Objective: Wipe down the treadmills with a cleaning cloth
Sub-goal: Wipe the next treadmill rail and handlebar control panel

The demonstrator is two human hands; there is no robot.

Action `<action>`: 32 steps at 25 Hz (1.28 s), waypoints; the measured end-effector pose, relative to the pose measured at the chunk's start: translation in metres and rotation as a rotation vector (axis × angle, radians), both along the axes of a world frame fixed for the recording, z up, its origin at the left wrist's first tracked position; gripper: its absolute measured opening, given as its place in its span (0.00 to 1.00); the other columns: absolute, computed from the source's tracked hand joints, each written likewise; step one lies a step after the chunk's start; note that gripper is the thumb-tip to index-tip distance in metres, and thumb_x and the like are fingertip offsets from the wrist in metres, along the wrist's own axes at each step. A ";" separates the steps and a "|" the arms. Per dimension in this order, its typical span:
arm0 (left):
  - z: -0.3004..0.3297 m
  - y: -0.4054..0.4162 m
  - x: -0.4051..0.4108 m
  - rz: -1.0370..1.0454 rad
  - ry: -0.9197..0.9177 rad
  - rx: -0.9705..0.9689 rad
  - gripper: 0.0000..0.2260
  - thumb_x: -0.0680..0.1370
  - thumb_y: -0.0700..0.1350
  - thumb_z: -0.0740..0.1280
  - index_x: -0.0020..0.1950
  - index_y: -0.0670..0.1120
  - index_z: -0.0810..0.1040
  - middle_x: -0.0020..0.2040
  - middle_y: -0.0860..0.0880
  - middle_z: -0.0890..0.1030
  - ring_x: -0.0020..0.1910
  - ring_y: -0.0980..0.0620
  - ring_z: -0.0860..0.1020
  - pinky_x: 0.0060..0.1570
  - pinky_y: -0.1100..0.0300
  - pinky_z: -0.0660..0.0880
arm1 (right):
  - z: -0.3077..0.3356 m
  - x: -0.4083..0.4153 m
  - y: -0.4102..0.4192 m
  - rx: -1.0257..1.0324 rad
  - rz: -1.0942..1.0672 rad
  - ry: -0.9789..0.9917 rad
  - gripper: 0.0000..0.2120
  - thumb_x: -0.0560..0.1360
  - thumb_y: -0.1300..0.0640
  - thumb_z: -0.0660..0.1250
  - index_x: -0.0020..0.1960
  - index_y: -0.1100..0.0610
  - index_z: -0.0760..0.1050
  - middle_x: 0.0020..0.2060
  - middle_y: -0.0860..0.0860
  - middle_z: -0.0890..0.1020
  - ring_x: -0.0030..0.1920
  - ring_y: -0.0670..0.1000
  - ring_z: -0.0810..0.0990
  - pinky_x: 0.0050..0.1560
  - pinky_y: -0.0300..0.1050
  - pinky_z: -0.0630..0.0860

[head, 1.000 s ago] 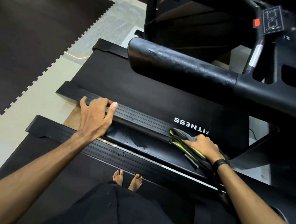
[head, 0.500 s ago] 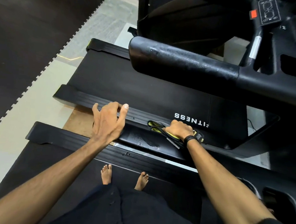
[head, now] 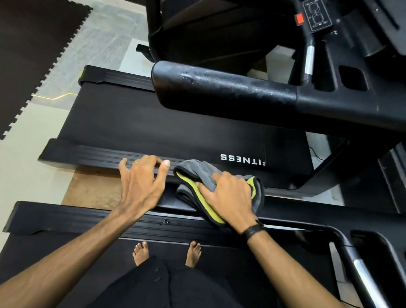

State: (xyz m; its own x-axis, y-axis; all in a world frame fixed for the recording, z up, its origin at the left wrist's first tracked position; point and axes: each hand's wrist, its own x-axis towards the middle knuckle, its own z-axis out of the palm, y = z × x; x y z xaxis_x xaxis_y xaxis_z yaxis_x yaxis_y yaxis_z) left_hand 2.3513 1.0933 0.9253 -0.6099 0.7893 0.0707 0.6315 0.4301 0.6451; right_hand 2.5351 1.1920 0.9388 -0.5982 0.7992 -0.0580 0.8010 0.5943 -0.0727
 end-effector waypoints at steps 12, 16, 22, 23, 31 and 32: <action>-0.004 -0.002 -0.018 0.043 -0.049 -0.064 0.14 0.84 0.53 0.58 0.45 0.47 0.76 0.44 0.52 0.78 0.43 0.51 0.77 0.72 0.39 0.56 | -0.028 -0.021 0.075 -0.416 -0.255 -0.386 0.28 0.75 0.33 0.64 0.63 0.55 0.76 0.64 0.56 0.80 0.63 0.59 0.78 0.54 0.49 0.69; -0.004 -0.002 -0.017 0.043 -0.046 -0.050 0.15 0.84 0.53 0.56 0.42 0.48 0.73 0.41 0.52 0.77 0.41 0.52 0.74 0.70 0.38 0.57 | -0.030 -0.074 0.040 -0.377 -0.112 -0.253 0.28 0.75 0.32 0.61 0.59 0.56 0.78 0.59 0.57 0.82 0.59 0.61 0.80 0.51 0.50 0.70; -0.011 -0.003 -0.020 0.090 -0.058 -0.006 0.16 0.84 0.52 0.56 0.43 0.47 0.75 0.39 0.52 0.77 0.38 0.52 0.73 0.69 0.39 0.59 | 0.001 -0.022 -0.003 -0.050 0.051 0.021 0.24 0.72 0.32 0.55 0.39 0.51 0.76 0.36 0.50 0.81 0.40 0.56 0.81 0.36 0.47 0.63; -0.011 -0.002 -0.020 0.098 -0.062 0.001 0.16 0.84 0.52 0.56 0.43 0.47 0.75 0.38 0.52 0.76 0.38 0.52 0.73 0.69 0.39 0.59 | 0.004 -0.008 0.000 -0.040 0.040 0.012 0.26 0.71 0.30 0.54 0.41 0.50 0.78 0.37 0.50 0.81 0.41 0.56 0.81 0.36 0.47 0.65; -0.005 -0.002 -0.017 0.144 -0.091 0.047 0.15 0.85 0.51 0.56 0.40 0.47 0.72 0.35 0.54 0.74 0.36 0.53 0.73 0.70 0.38 0.59 | -0.018 -0.025 0.072 -0.486 -0.192 -0.338 0.33 0.72 0.27 0.63 0.60 0.55 0.78 0.61 0.57 0.81 0.62 0.60 0.79 0.59 0.52 0.72; -0.005 -0.003 -0.017 0.140 -0.093 0.049 0.16 0.84 0.51 0.56 0.40 0.48 0.71 0.35 0.54 0.73 0.35 0.53 0.72 0.70 0.38 0.59 | -0.022 -0.041 0.066 -0.495 -0.162 -0.349 0.34 0.73 0.28 0.63 0.61 0.56 0.77 0.63 0.57 0.80 0.63 0.60 0.78 0.59 0.52 0.72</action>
